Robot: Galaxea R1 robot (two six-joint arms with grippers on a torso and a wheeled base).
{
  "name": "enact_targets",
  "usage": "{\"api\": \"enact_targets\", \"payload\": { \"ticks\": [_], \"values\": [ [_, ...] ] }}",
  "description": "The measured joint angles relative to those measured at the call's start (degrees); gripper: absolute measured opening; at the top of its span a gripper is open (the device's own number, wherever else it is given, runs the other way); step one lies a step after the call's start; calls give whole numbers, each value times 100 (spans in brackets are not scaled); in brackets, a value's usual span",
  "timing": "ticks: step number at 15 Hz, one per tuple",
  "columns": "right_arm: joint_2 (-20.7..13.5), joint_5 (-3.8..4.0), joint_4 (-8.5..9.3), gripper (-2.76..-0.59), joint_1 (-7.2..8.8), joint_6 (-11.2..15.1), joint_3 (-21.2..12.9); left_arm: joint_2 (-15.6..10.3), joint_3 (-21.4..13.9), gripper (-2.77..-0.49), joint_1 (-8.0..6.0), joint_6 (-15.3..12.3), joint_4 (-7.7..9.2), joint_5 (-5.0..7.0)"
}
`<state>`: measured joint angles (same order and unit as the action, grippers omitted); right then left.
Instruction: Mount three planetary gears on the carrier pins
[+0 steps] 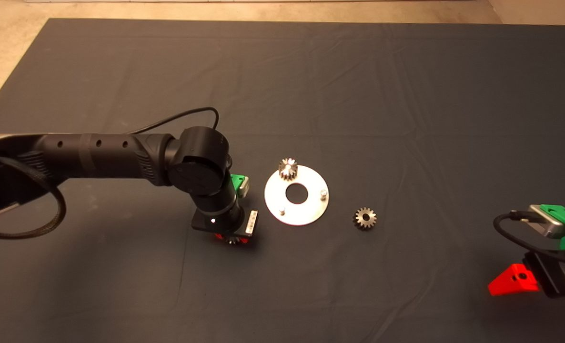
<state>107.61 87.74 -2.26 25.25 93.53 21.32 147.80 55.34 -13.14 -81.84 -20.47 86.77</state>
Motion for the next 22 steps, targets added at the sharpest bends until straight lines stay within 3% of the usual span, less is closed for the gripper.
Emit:
{"api": "enact_targets", "payload": {
  "ticks": [1, 6, 8, 11, 14, 17, 20, 22],
  "values": [
    [0, 0, 0, -60, 0, 0, 0, 6, -123, -239, -9, 0, -62, 24],
    [0, 2, 3, -60, 0, 0, 0, 239, -633, -240, -185, 30, -58, 56],
    [2, -2, 5, -60, 0, 0, 0, 347, -686, -240, -301, 190, -58, 52],
    [0, 0, 6, -60, 0, 0, 0, 413, -679, -240, -369, 565, -58, 63],
    [0, -2, 7, -60, 0, 0, 0, 451, -464, -240, -546, 1027, -56, 68],
    [0, 0, 9, -60, -1, 0, 0, 573, -149, -240, -645, 1196, -54, 68],
    [0, 0, 9, -60, 0, 0, 0, 835, 217, -240, -786, 1163, -50, 71],
    [-5, 0, 10, -60, -2, 0, 0, 936, 363, -240, -804, 782, -36, 63]
  ]
}}
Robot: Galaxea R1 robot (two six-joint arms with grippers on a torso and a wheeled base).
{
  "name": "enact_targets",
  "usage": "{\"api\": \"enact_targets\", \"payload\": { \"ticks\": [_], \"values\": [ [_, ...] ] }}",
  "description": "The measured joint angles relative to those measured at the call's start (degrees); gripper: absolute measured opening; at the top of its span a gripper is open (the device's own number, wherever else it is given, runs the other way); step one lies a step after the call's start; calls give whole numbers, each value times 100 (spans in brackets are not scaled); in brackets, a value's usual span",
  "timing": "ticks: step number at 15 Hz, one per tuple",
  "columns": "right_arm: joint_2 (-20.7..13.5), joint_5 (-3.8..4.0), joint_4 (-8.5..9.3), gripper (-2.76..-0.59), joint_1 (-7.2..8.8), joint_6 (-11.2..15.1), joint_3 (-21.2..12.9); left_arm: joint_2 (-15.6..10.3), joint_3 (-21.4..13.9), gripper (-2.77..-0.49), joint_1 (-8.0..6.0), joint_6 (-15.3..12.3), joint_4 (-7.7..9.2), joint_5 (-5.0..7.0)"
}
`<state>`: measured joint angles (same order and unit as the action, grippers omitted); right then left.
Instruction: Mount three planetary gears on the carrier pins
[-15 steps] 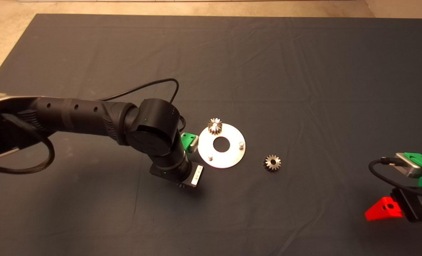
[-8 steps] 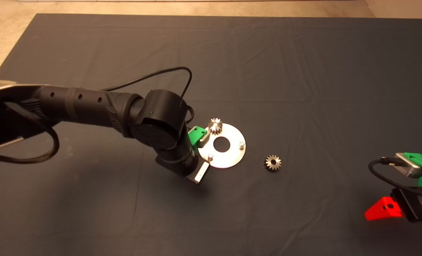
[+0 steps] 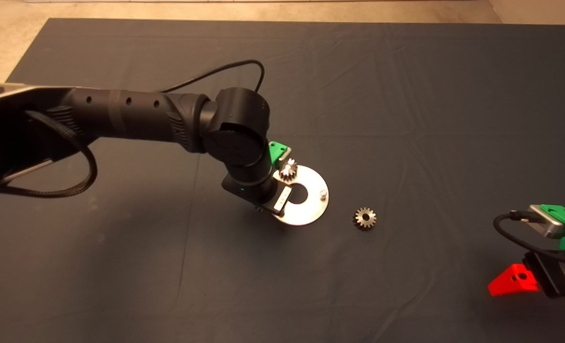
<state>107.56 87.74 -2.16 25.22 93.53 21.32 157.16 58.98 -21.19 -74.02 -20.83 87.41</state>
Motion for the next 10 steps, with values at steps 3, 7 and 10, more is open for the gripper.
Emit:
{"api": "enact_targets", "payload": {
  "ticks": [3, 7, 10],
  "values": [
    [-17, 0, 1, -60, 0, 0, 0, 43, 236, -240, 0, -755, 2, 13],
    [-35, 0, 1, -60, 2, 0, 0, 76, 297, -240, -31, -1095, 89, 5],
    [-43, 2, 1, -60, 0, 0, 0, 78, 297, -240, -31, -1131, 273, 2]
  ]
}}
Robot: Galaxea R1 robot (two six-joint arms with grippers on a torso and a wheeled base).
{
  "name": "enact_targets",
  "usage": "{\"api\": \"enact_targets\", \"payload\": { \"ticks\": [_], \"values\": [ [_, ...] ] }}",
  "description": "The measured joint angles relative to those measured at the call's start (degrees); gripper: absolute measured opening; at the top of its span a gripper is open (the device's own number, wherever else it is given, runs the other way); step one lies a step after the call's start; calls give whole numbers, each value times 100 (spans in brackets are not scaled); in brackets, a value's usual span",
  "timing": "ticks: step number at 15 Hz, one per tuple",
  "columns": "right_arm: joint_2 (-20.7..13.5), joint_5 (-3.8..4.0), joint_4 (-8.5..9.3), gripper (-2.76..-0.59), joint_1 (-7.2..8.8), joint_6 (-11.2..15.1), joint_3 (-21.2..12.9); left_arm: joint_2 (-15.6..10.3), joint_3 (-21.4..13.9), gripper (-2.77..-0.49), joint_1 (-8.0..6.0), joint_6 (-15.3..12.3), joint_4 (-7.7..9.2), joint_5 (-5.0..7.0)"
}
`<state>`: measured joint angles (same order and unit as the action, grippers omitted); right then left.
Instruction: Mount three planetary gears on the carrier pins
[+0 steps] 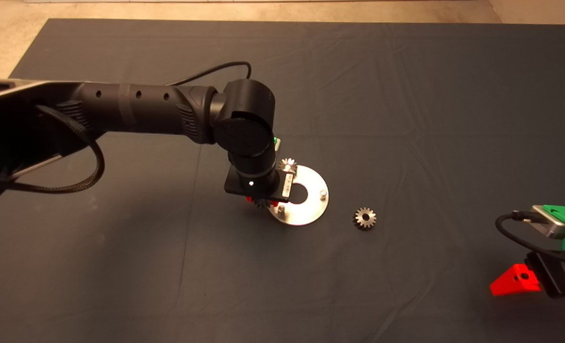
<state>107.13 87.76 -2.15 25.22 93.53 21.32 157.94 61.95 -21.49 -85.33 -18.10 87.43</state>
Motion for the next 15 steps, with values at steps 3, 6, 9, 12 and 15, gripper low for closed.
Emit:
{"api": "enact_targets", "payload": {
  "ticks": [3, 6, 9, 12, 15],
  "values": [
    [0, -5, 0, -60, 2, 0, 0, 9, -2, -240, -99, -37, 315, -170],
    [0, 0, 0, -60, 0, 0, 0, 182, -2, -240, -138, -47, 358, -174],
    [-2, -2, 0, -60, 0, 1, 0, 347, -5, -240, -140, -47, 386, -196],
    [-16, -2, 0, -60, 0, 0, 0, 397, -2, -240, -138, -80, 396, -194],
    [-18, -2, 0, -60, 0, 0, 0, 397, 89, -240, -138, -105, 397, -190]
  ]
}}
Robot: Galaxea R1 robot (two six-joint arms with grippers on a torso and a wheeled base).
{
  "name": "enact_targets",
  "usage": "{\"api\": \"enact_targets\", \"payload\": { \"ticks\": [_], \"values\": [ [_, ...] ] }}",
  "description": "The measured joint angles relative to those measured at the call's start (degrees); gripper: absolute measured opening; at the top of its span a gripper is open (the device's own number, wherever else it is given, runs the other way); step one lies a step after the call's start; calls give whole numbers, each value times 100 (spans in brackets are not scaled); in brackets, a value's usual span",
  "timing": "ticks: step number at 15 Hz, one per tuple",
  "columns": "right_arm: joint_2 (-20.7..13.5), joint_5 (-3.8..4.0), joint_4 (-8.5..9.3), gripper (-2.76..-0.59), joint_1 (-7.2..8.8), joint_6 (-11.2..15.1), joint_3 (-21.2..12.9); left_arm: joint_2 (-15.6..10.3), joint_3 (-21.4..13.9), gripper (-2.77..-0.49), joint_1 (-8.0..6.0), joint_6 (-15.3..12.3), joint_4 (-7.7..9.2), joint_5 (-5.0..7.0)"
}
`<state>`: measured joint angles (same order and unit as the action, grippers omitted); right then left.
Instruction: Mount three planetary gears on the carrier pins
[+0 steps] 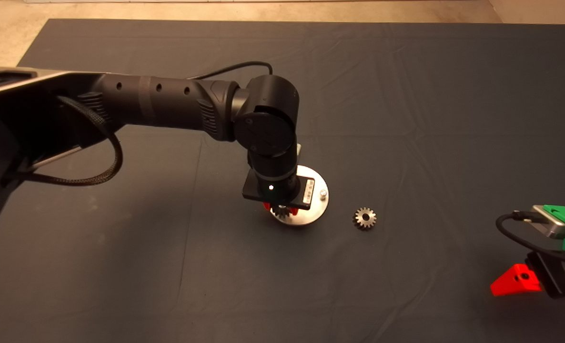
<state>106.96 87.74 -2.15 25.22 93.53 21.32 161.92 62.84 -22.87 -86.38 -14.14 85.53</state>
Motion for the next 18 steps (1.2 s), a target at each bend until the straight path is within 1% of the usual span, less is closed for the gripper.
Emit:
{"api": "enact_targets", "payload": {
  "ticks": [2, 4, 6, 7, 12, 14, 18],
  "values": [
    [-1, 2, 0, -60, 0, 0, 0, 19, 59, -240, 0, -2, 3, 2],
    [-3, 0, 0, -60, 2, 0, 0, 140, 238, -240, 0, -5, 8, 2],
    [-3, 0, 1, -60, 0, 0, 0, 236, 319, -240, -2, -2, 6, -4],
    [-15, 0, 0, -60, 0, 0, 0, 239, 323, -240, 0, -2, 8, -4],
    [-15, 7, 0, -60, -4, 0, 0, 236, 555, -240, 16, 0, 14, 11],
    [-14, 7, 0, -60, -30, 0, 0, 239, 555, -240, 18, 0, 22, 41],
    [-14, 7, 2, -60, -28, 0, 0, 234, 614, -241, 18, -2, 22, 60]
  ]
}}
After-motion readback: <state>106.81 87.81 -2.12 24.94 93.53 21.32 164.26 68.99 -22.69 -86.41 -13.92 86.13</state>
